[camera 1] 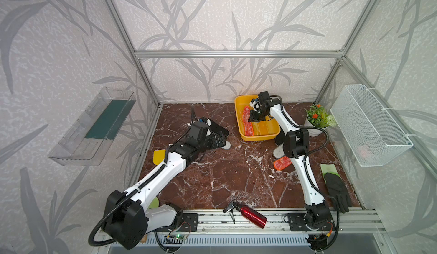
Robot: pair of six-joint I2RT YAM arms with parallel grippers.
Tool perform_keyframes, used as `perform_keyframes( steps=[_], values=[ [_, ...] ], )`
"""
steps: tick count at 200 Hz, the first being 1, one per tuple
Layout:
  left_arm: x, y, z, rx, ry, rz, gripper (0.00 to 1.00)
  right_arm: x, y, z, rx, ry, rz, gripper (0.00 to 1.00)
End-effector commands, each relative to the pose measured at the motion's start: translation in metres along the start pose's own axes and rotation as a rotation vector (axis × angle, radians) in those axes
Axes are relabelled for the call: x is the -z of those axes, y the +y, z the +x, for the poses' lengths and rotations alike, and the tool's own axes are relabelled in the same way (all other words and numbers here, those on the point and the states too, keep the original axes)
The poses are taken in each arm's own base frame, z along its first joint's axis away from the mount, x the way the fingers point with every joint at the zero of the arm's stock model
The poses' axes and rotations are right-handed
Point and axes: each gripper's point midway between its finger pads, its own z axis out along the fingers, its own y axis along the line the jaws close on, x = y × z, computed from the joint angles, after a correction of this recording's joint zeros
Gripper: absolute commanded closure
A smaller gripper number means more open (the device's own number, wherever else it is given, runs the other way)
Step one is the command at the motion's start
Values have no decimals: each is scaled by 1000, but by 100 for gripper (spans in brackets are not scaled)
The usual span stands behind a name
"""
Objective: Put the insoles into the storage box
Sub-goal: Place the insole in the storage box.
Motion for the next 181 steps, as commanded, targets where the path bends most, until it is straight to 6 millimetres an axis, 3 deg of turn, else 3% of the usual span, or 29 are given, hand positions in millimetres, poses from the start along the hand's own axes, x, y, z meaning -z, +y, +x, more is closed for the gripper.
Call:
perform_keyframes(
  steps=[1, 45, 114, 181],
  values=[
    [2, -4, -8, -14, -16, 12, 1, -9, -4, 0, -9, 1, 13, 98],
    [1, -3, -9, -15, -16, 11, 1, -13, -11, 4, -24, 13, 38, 93],
    [3, -2, -8, -22, -17, 14, 1, -8, -4, 0, -32, -1, 16, 82],
    [4, -2, -6, -18, -16, 18, 1, 17, 10, -11, -18, -36, 12, 73]
  ],
)
